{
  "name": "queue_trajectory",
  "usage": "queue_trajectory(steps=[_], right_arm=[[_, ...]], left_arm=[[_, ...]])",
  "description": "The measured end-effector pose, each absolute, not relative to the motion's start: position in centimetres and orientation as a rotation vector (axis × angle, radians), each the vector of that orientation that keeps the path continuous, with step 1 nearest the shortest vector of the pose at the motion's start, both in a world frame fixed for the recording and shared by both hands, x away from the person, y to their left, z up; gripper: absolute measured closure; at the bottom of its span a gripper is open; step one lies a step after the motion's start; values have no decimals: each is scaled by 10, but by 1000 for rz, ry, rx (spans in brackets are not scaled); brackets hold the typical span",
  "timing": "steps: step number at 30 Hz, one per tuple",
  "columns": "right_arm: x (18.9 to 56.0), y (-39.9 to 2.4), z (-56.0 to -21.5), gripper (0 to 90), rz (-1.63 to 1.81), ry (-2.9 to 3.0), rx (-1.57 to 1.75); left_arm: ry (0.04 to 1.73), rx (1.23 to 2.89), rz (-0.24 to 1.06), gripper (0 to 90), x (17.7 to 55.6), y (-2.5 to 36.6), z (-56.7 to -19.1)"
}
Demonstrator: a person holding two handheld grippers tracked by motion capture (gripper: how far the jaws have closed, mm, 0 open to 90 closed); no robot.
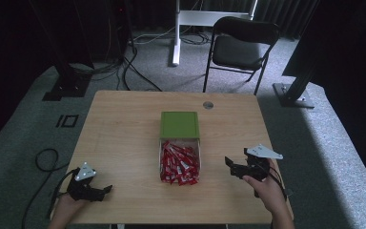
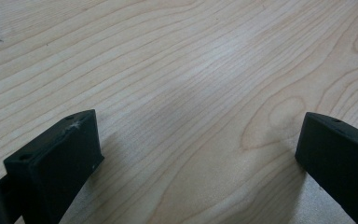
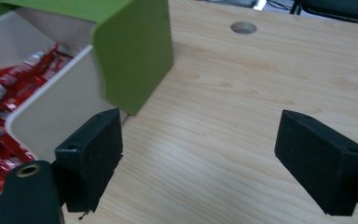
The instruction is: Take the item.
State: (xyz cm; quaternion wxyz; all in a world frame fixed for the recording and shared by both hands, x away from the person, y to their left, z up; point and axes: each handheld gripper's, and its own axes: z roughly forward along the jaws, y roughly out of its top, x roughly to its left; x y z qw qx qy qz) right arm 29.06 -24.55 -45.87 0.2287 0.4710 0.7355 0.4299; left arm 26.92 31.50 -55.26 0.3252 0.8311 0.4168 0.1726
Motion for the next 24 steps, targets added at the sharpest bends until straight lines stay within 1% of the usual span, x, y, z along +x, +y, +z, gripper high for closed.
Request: queue_trajectory(steps=[24], right_arm=[[293,-199,-442,150,1306,2102,1161]], left_arm=[[1092,2180,452,8,269,315,-553]])
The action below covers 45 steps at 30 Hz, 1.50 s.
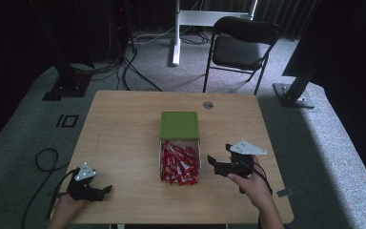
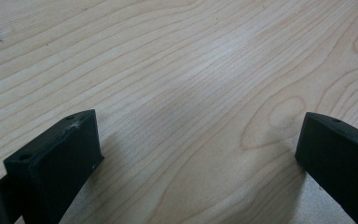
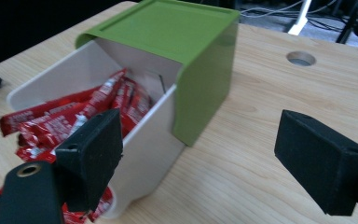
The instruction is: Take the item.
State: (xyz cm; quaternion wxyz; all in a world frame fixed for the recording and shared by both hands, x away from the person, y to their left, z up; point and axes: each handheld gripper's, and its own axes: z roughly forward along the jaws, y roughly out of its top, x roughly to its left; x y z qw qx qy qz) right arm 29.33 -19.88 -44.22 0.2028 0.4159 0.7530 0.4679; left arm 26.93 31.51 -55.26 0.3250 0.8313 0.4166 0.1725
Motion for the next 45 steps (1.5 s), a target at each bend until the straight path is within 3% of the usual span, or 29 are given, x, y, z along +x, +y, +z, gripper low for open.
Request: queue_trajectory(steps=[25,36,38,45], right_arm=[[296,-136,-445,169,1367,2242,1017],[296,-111,-453,381,1329,2307,952],[297,-107,-456,457,1320,2332,940],[296,-94,-465,560,1239,2364,977]], left_arm=[[1093,2178,453,8,269,315,-553],[1093,2178,453,8,269,315,-553],[1093,2178,453,8,269,315,-553],[1092,2179,453,8,269,315,-553]])
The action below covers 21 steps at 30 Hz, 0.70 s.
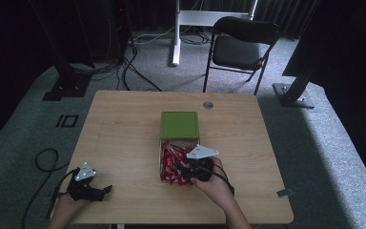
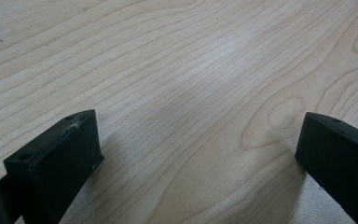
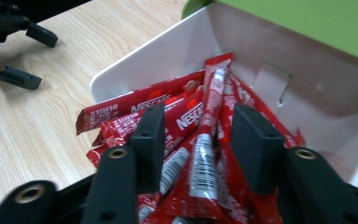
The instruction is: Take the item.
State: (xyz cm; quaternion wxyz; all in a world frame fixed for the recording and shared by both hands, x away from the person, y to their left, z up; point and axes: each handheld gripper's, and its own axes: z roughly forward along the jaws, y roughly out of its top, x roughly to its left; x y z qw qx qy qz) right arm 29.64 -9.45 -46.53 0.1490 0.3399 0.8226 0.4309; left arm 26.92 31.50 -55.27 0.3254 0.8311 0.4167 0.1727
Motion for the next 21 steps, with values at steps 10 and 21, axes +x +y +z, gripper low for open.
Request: queue_trajectory(steps=[10,21], right_arm=[[298,-78,-474,716,1157,2352,1004],[303,-67,-484,731,1086,2312,1104]], left_arm=[[1092,2180,452,8,269,315,-553],[1092,2179,453,8,269,315,-553]])
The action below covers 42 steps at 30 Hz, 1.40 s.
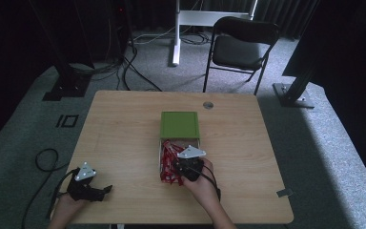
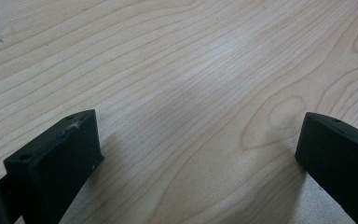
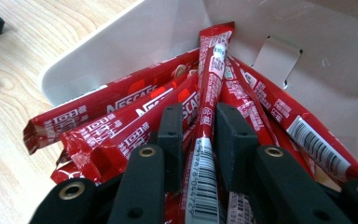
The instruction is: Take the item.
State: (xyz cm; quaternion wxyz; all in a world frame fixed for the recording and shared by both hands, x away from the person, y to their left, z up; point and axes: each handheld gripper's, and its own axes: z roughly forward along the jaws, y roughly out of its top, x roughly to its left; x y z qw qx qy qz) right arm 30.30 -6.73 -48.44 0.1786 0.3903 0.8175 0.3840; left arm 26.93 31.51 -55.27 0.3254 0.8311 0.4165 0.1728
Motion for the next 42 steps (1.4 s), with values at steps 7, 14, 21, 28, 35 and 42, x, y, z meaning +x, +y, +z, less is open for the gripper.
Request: queue_trajectory(steps=[7,14,21,28,35,42], right_arm=[[304,-68,-482,824,1098,2326,1126],[301,-74,-471,827,1140,2332,1108],[294,-80,-465,827,1186,2328,1103],[288,-87,-457,827,1230,2319,1100],[281,-90,-451,828,1239,2329,1073],[275,-95,-446,828,1262,2318,1067]], left_arm=[[1092,2179,453,8,269,315,-553],[1094,2177,452,8,269,315,-553],[1092,2179,453,8,269,315,-553],[1092,2179,453,8,269,315,-553],[1092,2178,453,8,269,315,-553],[1092,2178,453,8,269,315,-553]])
